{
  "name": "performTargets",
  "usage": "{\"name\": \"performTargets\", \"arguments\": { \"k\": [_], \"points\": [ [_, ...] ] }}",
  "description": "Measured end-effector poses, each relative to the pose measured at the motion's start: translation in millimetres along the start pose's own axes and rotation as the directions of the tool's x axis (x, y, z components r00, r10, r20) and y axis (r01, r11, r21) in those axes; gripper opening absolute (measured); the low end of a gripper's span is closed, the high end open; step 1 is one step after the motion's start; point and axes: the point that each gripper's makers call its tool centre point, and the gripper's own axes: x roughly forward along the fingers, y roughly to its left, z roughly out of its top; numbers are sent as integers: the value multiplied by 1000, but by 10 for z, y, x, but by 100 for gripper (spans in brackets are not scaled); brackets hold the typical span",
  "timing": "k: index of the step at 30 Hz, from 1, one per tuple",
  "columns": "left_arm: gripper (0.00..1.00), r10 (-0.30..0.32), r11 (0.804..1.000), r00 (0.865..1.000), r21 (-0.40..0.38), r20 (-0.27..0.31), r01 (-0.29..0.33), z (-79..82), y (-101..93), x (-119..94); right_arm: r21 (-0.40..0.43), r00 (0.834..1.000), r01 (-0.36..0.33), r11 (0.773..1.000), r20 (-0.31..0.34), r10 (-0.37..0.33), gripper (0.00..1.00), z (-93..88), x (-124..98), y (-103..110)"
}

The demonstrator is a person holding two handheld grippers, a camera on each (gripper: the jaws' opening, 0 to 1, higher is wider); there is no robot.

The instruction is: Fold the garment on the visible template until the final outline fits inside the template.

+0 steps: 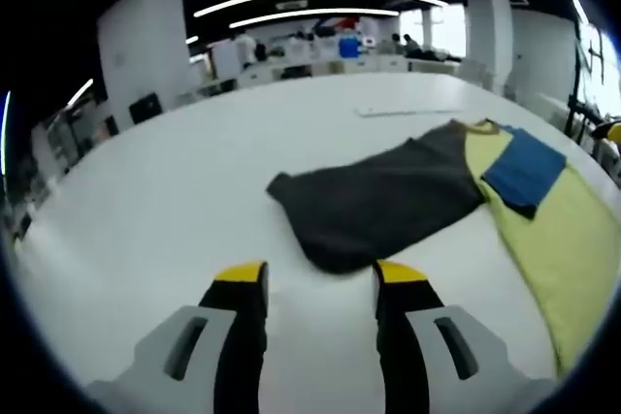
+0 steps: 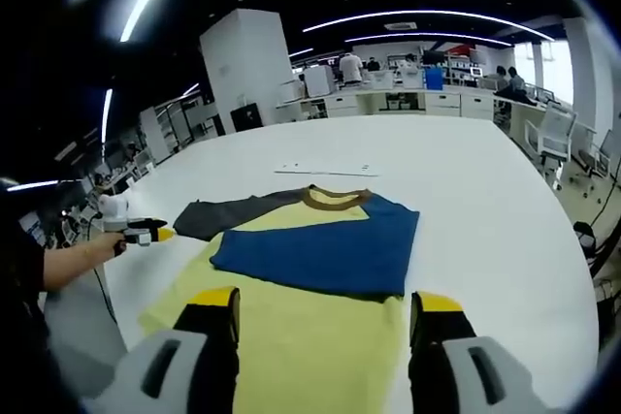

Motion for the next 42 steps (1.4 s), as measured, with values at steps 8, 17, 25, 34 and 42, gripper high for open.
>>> {"name": "performTargets", "arguments": {
  "k": [8,17,25,34,42],
  "points": [
    [22,34,999,999,3,15,-34,-17,72,75,21,1000,3,1000,0,-3,71,-33,-7,40],
    [9,45,999,997,-29,64,-43,59,1,83,27,1000,4,1000,4,-4,70,-29,-44,58],
    [4,94,995,990,-51,101,-89,164,83,31,29,1000,-6,1000,10,5,68,-22,-94,80],
    [1,101,992,989,-91,109,-91,170,145,59,33,1000,-7,999,8,7,67,-42,-111,76],
    [15,72,997,996,-20,61,-71,31,42,163,35,1000,-1,999,2,1,66,-58,-124,45]
  ]
}}
